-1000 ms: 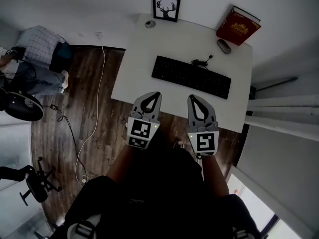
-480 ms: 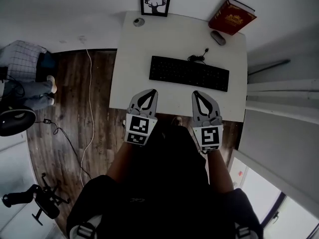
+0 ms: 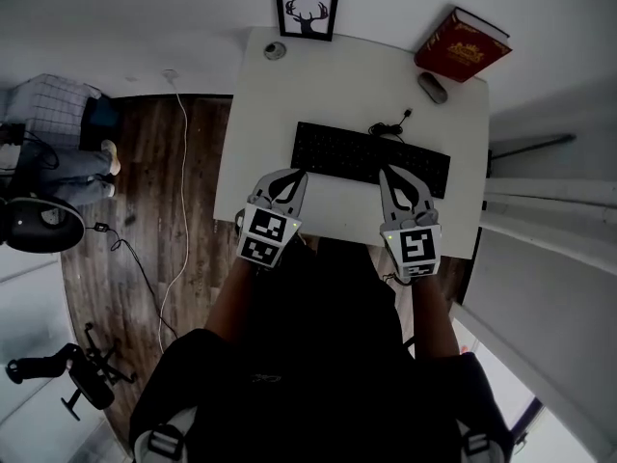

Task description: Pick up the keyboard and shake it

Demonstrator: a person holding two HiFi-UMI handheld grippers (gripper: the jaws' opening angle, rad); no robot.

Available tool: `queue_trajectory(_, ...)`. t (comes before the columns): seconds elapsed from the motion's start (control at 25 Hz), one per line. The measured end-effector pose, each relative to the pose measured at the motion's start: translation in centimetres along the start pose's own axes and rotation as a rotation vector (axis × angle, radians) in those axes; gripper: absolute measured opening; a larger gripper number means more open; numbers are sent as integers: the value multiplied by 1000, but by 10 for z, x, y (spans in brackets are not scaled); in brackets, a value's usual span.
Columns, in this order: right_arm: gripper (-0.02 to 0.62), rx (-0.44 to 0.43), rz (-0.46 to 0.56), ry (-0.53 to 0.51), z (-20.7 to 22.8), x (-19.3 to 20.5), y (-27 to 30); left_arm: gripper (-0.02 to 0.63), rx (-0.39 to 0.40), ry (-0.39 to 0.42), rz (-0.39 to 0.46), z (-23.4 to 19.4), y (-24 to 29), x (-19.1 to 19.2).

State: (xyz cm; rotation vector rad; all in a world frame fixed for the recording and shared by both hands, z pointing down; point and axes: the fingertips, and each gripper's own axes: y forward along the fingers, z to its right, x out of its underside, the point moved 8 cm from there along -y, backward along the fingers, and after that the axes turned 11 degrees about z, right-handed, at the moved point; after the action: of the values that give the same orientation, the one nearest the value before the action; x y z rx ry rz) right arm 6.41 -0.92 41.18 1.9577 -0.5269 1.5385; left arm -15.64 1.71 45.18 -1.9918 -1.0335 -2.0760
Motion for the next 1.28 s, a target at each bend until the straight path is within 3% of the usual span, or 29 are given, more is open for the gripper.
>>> queue_trajectory(0.12, 21, -51, -6, 12, 26, 10, 14, 3, 20, -34, -59, -11, 17, -2)
queue_trajectory(0.36, 21, -36, -82, 45, 66, 30, 24, 3, -4, -77, -172, -35, 61, 3)
queue_trajectory(0.6, 21, -26, -155, 95, 87, 61, 16, 11, 66, -4, -366, -44, 97, 21)
queue_trajectory(0.68, 21, -20, -173, 110, 92, 69, 13, 109, 87, -3, -427, -54, 106, 25)
queue_trajectory(0.8, 21, -19, -192, 125, 96, 78, 13, 204, 109, 6, -496, -70, 121, 29)
queue_trajectory(0.92, 21, -28, -208, 129, 96, 85, 15, 363, 182, 20, -567, -78, 138, 36)
queue_trajectory(1.12, 21, -51, -238, 155, 97, 97, 14, 422, 309, 95, -673, -80, 163, 43)
queue_trajectory(1.28, 21, -50, -269, 174, 102, 107, 11, 430, 411, 234, -771, -84, 182, 54)
